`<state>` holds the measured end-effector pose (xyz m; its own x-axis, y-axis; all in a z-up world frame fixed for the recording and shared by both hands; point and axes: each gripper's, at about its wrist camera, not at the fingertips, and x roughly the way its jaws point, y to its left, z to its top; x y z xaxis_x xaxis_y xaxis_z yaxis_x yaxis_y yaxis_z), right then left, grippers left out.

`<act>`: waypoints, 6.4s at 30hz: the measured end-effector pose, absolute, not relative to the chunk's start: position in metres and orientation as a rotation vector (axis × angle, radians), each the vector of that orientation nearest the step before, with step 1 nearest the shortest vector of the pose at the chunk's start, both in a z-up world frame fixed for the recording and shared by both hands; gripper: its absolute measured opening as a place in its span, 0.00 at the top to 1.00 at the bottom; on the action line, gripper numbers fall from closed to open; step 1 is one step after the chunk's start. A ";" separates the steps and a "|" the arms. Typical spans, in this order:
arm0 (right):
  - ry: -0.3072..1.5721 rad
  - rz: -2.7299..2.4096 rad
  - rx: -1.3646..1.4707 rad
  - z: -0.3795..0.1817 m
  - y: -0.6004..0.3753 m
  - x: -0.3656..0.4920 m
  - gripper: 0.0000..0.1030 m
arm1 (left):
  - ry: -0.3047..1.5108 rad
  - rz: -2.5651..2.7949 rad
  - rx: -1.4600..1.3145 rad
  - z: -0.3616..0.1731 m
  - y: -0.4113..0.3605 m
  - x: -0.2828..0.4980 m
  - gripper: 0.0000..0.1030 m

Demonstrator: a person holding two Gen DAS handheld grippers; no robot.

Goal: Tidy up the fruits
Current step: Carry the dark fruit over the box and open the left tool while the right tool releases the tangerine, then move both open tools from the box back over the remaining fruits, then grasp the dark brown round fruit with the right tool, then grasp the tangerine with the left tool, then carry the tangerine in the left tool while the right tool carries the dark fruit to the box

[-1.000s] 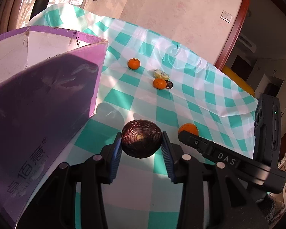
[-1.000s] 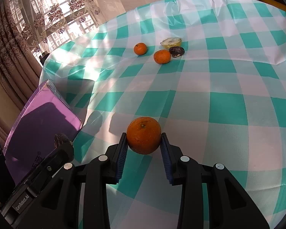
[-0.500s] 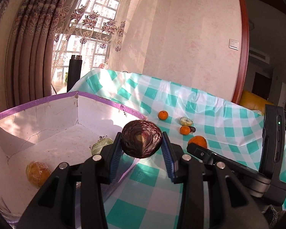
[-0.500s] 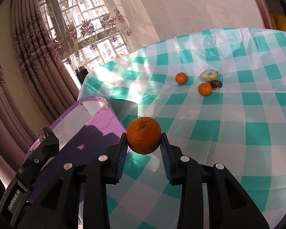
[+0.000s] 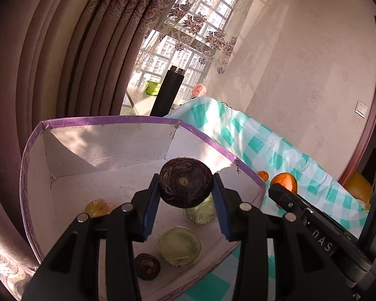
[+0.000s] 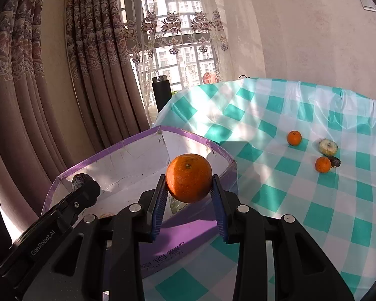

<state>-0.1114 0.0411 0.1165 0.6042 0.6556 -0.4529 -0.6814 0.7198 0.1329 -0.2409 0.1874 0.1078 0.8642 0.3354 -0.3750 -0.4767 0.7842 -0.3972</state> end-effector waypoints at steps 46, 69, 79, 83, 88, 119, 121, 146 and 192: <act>0.751 0.137 0.191 0.021 -0.143 0.016 0.25 | 0.352 -0.021 -0.100 0.099 0.055 -0.169 0.02; 0.832 0.233 0.045 0.013 -0.119 0.159 0.45 | 0.747 -0.119 -0.299 0.021 0.029 0.025 0.02; 0.876 0.278 0.030 0.009 -0.107 0.199 0.48 | 0.800 -0.131 -0.307 0.015 0.020 0.067 0.02; 0.881 0.285 -0.005 0.009 -0.099 0.202 0.55 | 0.813 -0.100 -0.323 0.014 0.019 0.090 0.02; 0.858 0.291 0.129 0.010 -0.123 0.202 0.63 | 0.831 -0.069 -0.316 0.013 0.015 0.120 0.02; 0.766 0.211 0.408 0.011 -0.175 0.200 0.63 | 0.784 0.012 -0.364 0.016 0.026 0.182 0.61; 0.766 0.213 0.413 0.011 -0.176 0.199 0.63 | 0.778 -0.001 -0.362 0.017 0.027 0.178 0.61; 0.793 0.223 0.384 0.006 -0.168 0.101 0.63 | 0.764 0.045 -0.452 0.006 0.045 0.069 0.61; 0.713 0.518 0.290 0.021 -0.114 -0.070 0.63 | 0.504 -0.066 -0.241 0.056 0.049 -0.151 0.61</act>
